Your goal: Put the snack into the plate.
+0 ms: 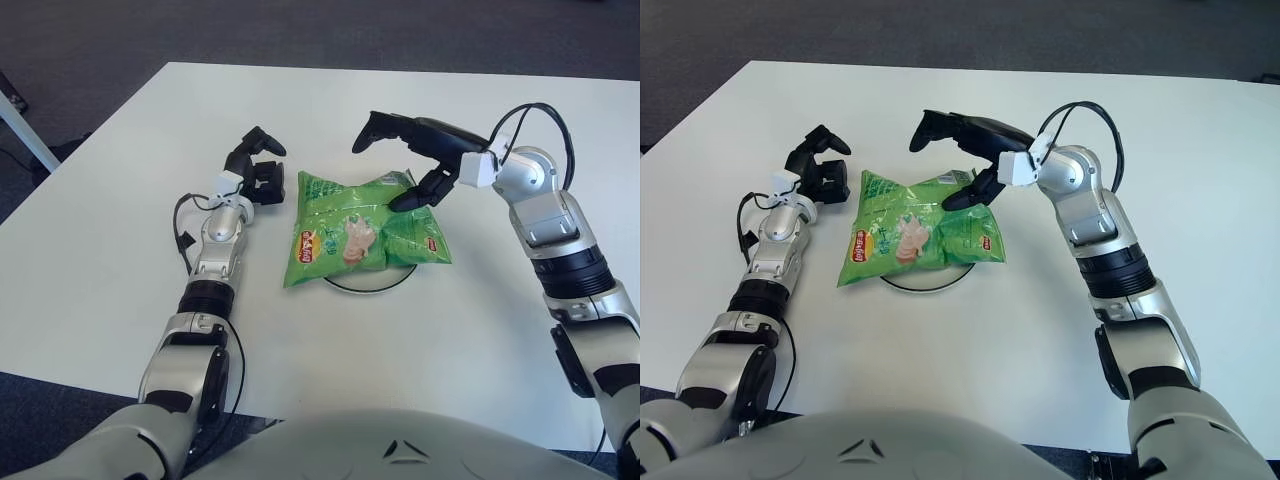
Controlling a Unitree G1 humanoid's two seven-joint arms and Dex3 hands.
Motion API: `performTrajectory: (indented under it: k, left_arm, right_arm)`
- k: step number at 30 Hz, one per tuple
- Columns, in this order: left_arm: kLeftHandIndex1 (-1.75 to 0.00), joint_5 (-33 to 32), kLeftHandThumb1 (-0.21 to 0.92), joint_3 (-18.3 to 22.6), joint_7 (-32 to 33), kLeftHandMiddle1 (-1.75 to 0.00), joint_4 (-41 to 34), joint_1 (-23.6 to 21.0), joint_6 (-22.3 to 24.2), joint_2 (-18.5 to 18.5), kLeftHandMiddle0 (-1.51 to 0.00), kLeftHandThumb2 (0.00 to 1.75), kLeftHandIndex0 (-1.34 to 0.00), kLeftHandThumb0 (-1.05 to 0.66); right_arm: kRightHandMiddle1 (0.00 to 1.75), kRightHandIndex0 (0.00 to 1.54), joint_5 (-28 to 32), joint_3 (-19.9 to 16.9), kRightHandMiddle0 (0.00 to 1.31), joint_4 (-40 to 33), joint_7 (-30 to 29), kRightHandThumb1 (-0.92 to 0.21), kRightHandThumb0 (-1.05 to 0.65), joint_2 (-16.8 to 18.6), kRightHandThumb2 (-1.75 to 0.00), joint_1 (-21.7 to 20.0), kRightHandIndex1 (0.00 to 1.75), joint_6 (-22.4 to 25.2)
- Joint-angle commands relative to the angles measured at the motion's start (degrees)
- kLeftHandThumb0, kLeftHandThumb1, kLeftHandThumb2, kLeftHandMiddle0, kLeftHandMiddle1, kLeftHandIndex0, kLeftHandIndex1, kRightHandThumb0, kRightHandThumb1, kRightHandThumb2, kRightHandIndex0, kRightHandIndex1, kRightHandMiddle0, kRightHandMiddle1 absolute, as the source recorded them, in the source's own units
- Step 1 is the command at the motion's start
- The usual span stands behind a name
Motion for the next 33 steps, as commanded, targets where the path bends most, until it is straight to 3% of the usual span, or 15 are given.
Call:
performTrajectory:
  k: [1,7,15,33]
  left_arm:
    - [-1.75,0.48,0.38,-0.36,-0.23,-1.75,3.38,4.08,-1.34,-0.77,-1.29,1.24,-0.56,-0.46]
    - [-1.75,0.35,0.37,-0.35,-0.32,-1.75,3.94,3.9,-2.33,-0.85,-1.29,1.25,-0.57,-0.46]
    - [-1.75,-0.01,0.39,-0.21,-0.7,-1.75,5.14,3.48,-3.05,-0.73,-1.28,1.23,-0.56,-0.46]
    - [-1.75,0.15,0.37,-0.26,-0.75,-1.75,6.29,2.83,-3.21,-0.3,-1.29,1.25,-0.57,-0.46]
  right_arm:
    - [1.06,0.0,1.56,-1.18,0.0,0.81,0.99,-0.46,-0.84,-0.82,-0.78,-1.27,0.58,0.46]
    - [1.01,0.0,1.95,-2.05,0.0,0.8,2.15,-0.55,-0.91,-2.07,-0.68,-1.93,0.55,0.6]
    - [1.0,0.0,0.56,-3.6,0.0,0.66,0.95,-0.69,-1.01,-5.04,-0.54,-1.43,0.58,-2.62]
    - [1.17,0.0,1.15,-5.39,0.0,6.45,1.62,-0.69,-1.03,-9.22,-0.48,-1.99,0.75,-9.42]
